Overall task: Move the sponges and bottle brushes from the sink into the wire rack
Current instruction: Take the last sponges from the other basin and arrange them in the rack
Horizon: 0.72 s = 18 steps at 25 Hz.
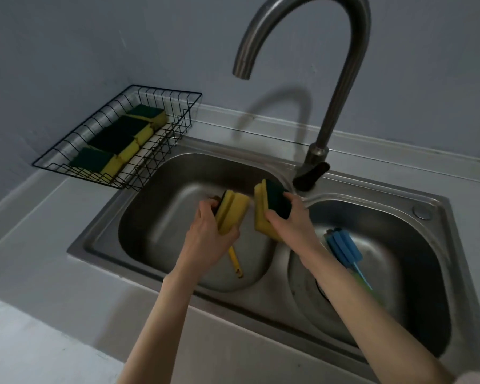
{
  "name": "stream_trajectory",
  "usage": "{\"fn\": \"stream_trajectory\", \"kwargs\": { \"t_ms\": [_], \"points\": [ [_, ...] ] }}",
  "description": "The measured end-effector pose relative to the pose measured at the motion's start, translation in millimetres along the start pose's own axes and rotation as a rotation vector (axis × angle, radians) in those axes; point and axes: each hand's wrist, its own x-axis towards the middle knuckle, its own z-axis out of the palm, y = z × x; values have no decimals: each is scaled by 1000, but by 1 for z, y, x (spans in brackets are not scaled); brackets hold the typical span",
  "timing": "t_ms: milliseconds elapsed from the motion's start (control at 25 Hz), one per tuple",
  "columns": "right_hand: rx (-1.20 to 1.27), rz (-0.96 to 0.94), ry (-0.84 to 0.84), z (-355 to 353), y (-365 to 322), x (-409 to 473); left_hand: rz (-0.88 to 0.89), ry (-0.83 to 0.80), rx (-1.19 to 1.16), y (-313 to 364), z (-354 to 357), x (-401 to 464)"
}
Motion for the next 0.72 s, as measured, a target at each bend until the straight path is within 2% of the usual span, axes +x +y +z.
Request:
{"fn": "stream_trajectory", "kwargs": {
  "t_ms": [120,480,720],
  "points": [
    [-37,-22,-3,31,-25,2,-8,-29,-33,-17,-31,11],
    [31,-48,12,111,-89,12,158,-41,-153,-63,-110,44],
    [19,-51,14,143,-118,34,274,-41,-106,-84,-153,71]
  ]
}}
